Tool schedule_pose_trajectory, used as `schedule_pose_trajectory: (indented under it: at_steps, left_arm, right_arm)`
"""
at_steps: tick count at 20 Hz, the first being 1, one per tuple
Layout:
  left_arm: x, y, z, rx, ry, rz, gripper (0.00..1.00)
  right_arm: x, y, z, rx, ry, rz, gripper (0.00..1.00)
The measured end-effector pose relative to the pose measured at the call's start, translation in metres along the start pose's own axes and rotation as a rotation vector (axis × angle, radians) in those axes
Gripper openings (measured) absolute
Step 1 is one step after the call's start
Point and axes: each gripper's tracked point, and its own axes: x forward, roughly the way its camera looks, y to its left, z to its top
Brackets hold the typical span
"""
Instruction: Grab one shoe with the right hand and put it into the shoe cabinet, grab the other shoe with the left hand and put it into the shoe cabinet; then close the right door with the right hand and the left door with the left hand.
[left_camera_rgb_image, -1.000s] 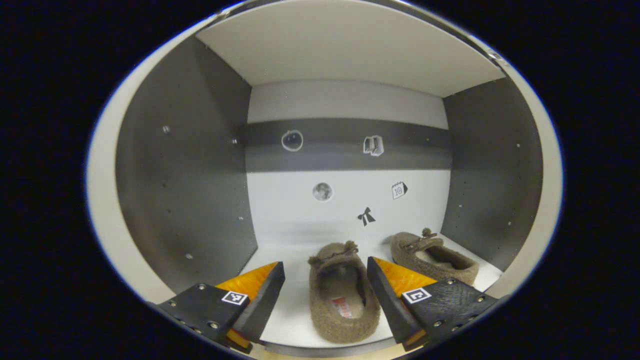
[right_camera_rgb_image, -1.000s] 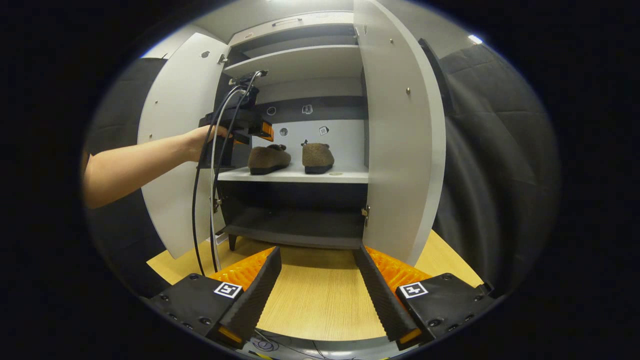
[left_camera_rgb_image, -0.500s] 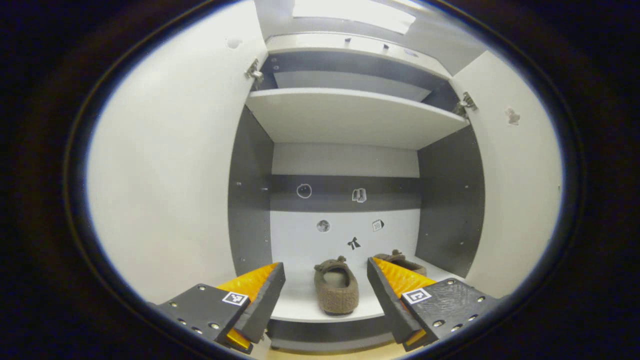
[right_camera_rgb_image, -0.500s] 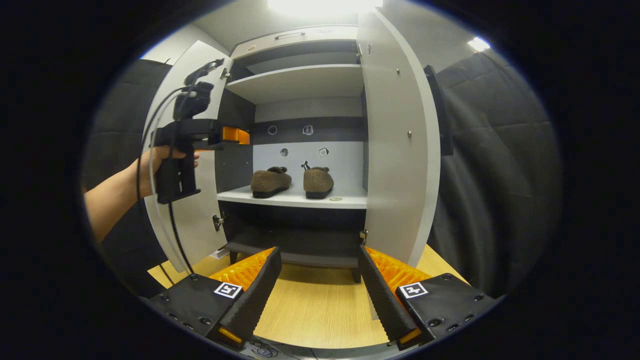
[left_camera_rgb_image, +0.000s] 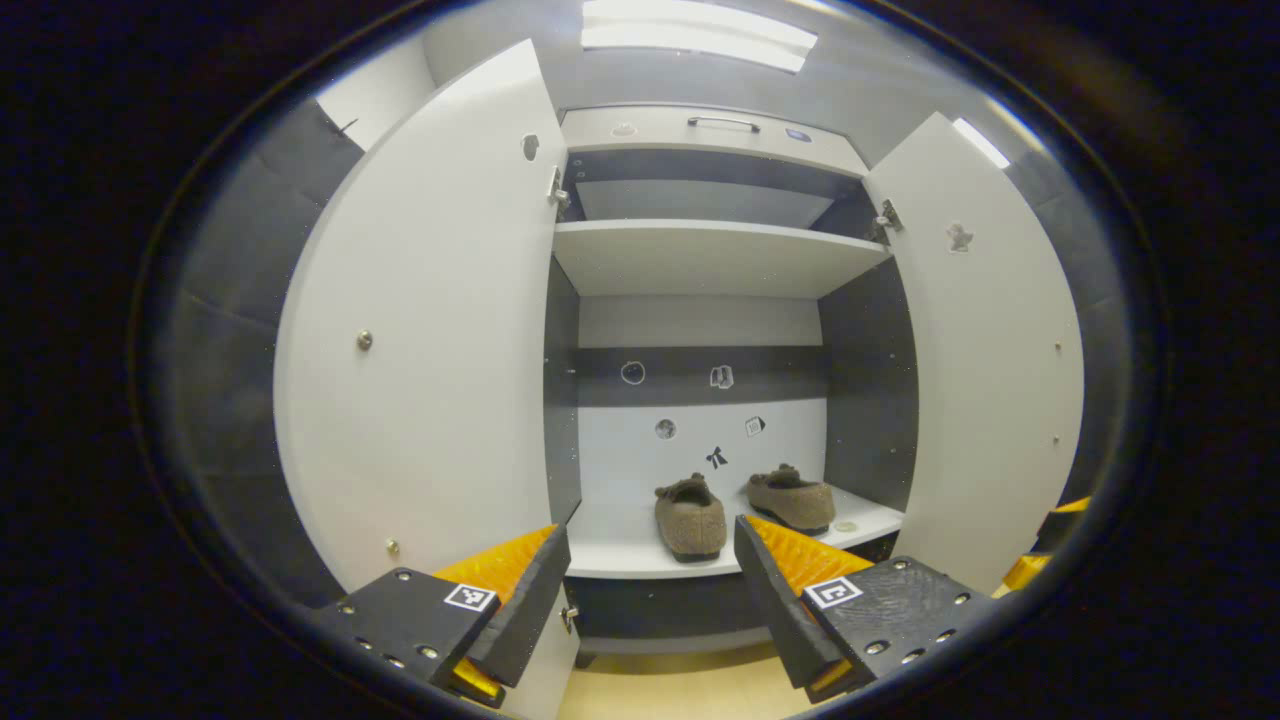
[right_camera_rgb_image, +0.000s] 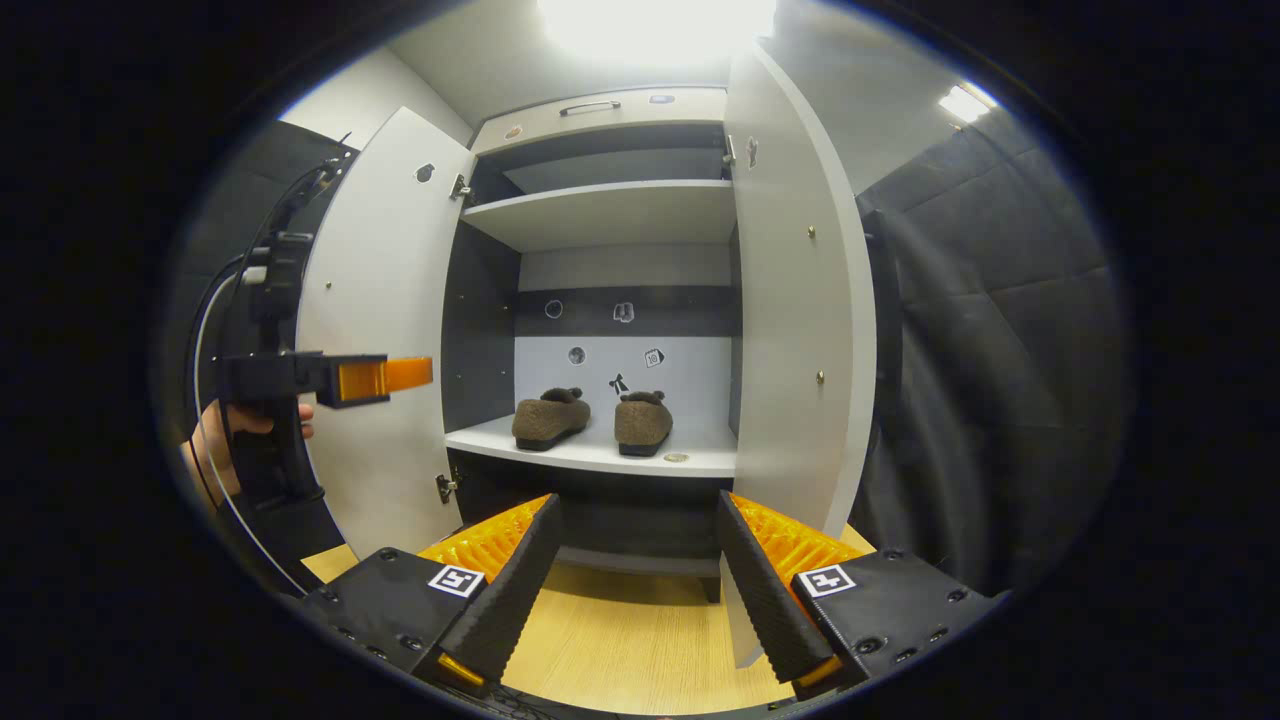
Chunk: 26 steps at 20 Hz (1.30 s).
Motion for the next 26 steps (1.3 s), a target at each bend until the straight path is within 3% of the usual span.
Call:
schedule_pose_trajectory:
  at_steps: [2, 3, 4, 10, 13, 18, 20, 21, 22, 26]
  left_arm:
    - [-0.020, 0.002, 0.001, 0.001, 0.005, -0.006, 0.95]
    - [-0.027, 0.003, 0.005, -0.006, 0.000, -0.007, 1.00]
    - [-0.034, 0.005, 0.008, -0.016, -0.004, -0.003, 0.95]
    - [-0.073, 0.027, 0.007, -0.007, -0.012, 0.033, 1.00]
    - [-0.085, 0.036, -0.004, -0.002, 0.016, 0.047, 1.00]
    - [-0.095, 0.040, -0.019, -0.047, 0.048, 0.053, 1.00]
    - [-0.094, 0.042, -0.024, -0.048, 0.060, 0.062, 0.96]
    - [-0.094, 0.043, -0.025, -0.046, 0.065, 0.071, 1.00]
    - [-0.094, 0.043, -0.026, -0.047, 0.067, 0.078, 0.95]
    - [-0.098, 0.044, -0.028, -0.072, 0.063, 0.087, 1.00]
  right_arm:
    - [-0.001, 0.007, 0.009, 0.012, -0.013, 0.013, 0.98]
    - [-0.002, 0.012, 0.014, 0.024, -0.019, 0.022, 0.98]
    - [-0.002, 0.016, 0.018, 0.035, -0.025, 0.032, 0.98]
    - [-0.013, 0.027, 0.039, 0.062, -0.050, 0.082, 0.97]
    - [-0.022, 0.011, 0.048, 0.083, -0.042, 0.082, 0.98]
    - [-0.039, -0.042, 0.068, 0.079, -0.032, -0.009, 0.98]
    - [-0.044, -0.068, 0.076, 0.060, -0.039, -0.067, 0.96]
    - [-0.046, -0.083, 0.079, 0.048, -0.041, -0.100, 0.96]
    - [-0.046, -0.098, 0.080, 0.038, -0.036, -0.135, 0.96]
    - [-0.045, -0.152, 0.089, 0.034, -0.020, -0.261, 0.96]
